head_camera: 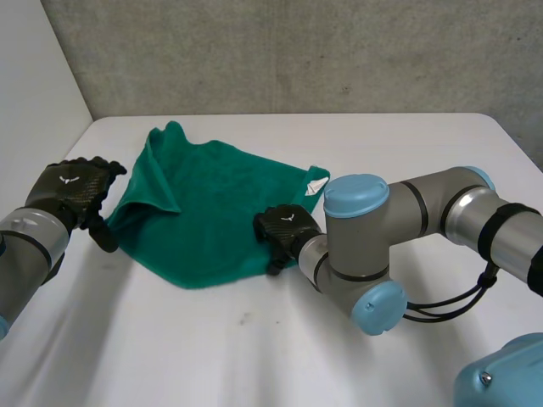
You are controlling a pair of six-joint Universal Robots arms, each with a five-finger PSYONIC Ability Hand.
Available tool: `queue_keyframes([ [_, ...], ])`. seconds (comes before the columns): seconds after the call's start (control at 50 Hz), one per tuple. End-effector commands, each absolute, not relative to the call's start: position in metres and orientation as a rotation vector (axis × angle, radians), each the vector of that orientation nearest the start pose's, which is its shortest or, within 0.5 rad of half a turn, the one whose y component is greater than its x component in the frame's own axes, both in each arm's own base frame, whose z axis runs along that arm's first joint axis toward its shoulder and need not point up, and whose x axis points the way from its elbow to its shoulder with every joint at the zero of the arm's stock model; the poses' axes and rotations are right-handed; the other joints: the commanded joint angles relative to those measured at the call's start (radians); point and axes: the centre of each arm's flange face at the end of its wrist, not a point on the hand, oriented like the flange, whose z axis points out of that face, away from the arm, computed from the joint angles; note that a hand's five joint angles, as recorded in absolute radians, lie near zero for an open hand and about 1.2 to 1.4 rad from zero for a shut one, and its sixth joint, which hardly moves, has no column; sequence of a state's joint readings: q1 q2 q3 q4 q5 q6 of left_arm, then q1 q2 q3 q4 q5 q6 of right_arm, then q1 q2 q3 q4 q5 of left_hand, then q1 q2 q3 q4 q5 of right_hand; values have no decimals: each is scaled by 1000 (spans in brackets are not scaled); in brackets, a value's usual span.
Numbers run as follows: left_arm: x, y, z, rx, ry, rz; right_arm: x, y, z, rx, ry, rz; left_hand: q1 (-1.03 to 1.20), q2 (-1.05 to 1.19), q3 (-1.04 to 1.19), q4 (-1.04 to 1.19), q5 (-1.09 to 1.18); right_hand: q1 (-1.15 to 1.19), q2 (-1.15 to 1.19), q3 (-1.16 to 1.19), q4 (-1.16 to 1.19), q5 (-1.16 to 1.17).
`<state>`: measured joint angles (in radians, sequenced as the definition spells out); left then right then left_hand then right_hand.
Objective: Fold the towel.
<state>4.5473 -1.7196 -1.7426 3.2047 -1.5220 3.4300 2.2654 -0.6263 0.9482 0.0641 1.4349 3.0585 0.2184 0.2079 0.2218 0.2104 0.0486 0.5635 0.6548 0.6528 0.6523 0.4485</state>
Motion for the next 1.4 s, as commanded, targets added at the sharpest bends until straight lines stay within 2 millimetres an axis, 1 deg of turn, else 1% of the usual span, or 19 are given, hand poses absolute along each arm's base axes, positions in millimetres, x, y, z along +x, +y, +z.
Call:
queue_keyframes([
  [0.02, -183, -280, 221, 574, 2392, -1904, 398, -265, 104, -955, 2118, -1456, -11, 0, -14, -3, -15, 797, 706, 708, 708, 738],
  [0.12, -182, -279, 219, 575, 2398, -1897, 394, -271, 116, -971, 2133, -1538, -11, 0, -14, -3, -15, 833, 741, 744, 744, 773],
  [0.2, -183, -279, 219, 576, 2397, -1900, 386, -278, 160, -944, 2094, -1677, -17, -6, -20, -9, -21, 833, 741, 744, 744, 773],
  [0.22, -183, -279, 219, 578, 2397, -1900, 383, -276, 189, -922, 2045, -1738, -17, -6, -20, -9, -21, 833, 741, 744, 744, 773],
  [0.28, -185, -279, 220, 604, 2396, -1923, 376, -268, 220, -910, 1993, -1796, -11, 0, -14, -3, -16, 833, 741, 744, 744, 773],
  [0.3, -185, -279, 220, 604, 2396, -1923, 371, -263, 239, -913, 1960, -1836, -11, 0, -14, -3, -15, 833, 741, 744, 744, 773],
  [0.36, -192, -283, 218, 684, 2392, -1992, 363, -254, 263, -935, 1914, -1902, -11, 0, -14, -3, -15, 833, 741, 744, 744, 773],
  [0.38, -194, -283, 218, 706, 2395, -2006, 359, -248, 278, -952, 1879, -1944, -14, -3, -17, -6, -18, 833, 741, 744, 744, 773],
  [0.54, -210, -288, 187, 882, 2489, -2020, 342, -216, 347, -956, 1670, -2091, -20, -9, -23, -12, -24, 833, 741, 744, 744, 773],
  [0.64, -216, -293, 170, 908, 2498, -2013, 335, -202, 377, -930, 1570, -2149, -8, 3, -11, 0, -13, 833, 741, 744, 744, 773],
  [0.7, -218, -295, 167, 909, 2490, -2022, 332, -197, 387, -919, 1540, -2169, -5, 6, -8, 3, -10, 833, 741, 744, 744, 773],
  [0.74, -220, -296, 164, 917, 2482, -2033, 326, -186, 403, -899, 1490, -2201, 1, 11, -2, 9, -4, 833, 741, 744, 744, 773],
  [0.86, -242, -297, 145, 982, 2460, -2066, 318, -177, 411, -885, 1478, -2211, 115, 126, 112, 123, 110, 833, 741, 744, 744, 773],
  [1.02, -270, -286, 128, 1046, 2477, -2024, 313, -179, 405, -890, 1530, -2195, 133, 144, 130, 141, 128, 833, 741, 744, 744, 773],
  [1.16, -276, -271, 150, 1004, 2410, -2072, 312, -181, 402, -884, 1554, -2196, 127, 138, 124, 135, 123, 833, 741, 744, 744, 773],
  [1.18, -274, -263, 170, 985, 2365, -2124, 311, -181, 402, -882, 1556, -2198, 116, 126, 112, 124, 111, 833, 741, 744, 744, 773],
  [1.26, -267, -239, 190, 1026, 2322, -2177, 307, -189, 404, -861, 1567, -2223, 63, 73, 59, 71, 58, 833, 741, 744, 744, 773],
  [1.32, -262, -226, 191, 1077, 2342, -2166, 303, -195, 405, -848, 1576, -2240, 48, 58, 45, 56, 43, 833, 741, 744, 744, 773],
  [1.4, -258, -204, 183, 1208, 2452, -2073, 300, -200, 405, -840, 1589, -2249, 57, 67, 53, 65, 52, 833, 741, 744, 744, 773],
])
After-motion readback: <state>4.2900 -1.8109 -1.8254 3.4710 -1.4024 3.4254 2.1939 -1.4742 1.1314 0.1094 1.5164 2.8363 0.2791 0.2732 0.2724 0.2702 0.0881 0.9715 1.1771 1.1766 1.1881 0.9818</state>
